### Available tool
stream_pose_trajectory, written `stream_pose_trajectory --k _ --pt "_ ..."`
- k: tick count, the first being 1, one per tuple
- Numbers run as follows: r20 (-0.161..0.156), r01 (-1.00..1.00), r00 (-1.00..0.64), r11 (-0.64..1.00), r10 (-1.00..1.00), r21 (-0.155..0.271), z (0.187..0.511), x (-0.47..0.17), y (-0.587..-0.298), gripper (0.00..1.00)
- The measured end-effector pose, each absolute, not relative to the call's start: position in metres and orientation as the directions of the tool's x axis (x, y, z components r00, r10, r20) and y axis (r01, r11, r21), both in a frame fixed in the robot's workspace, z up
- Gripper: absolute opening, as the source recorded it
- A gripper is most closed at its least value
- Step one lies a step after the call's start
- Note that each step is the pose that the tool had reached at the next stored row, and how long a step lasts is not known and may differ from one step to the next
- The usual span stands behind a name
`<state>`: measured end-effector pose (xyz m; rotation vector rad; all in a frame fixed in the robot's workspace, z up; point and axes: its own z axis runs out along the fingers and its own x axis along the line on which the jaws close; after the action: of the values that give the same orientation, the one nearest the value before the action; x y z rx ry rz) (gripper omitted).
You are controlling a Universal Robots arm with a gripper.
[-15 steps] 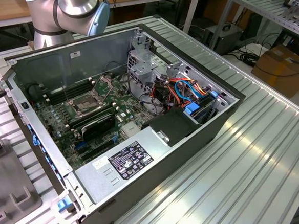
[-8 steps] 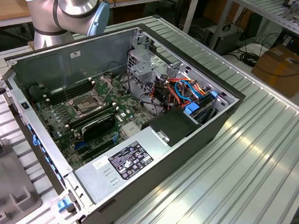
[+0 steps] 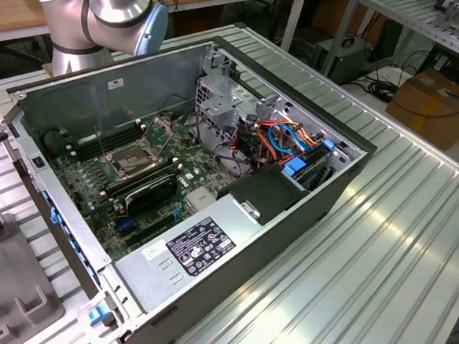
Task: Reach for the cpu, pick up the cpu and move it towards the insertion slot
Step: 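Pick up the cpu and move it towards the insertion slot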
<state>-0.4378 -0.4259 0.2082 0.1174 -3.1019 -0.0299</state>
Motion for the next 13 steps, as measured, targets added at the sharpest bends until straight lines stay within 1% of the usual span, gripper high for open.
stream_pose_trajectory --k 13 --pt "0.037 -0.075 -0.996 0.997 -0.076 0.014 0.2103 -0.4377 -0.4259 0.55"
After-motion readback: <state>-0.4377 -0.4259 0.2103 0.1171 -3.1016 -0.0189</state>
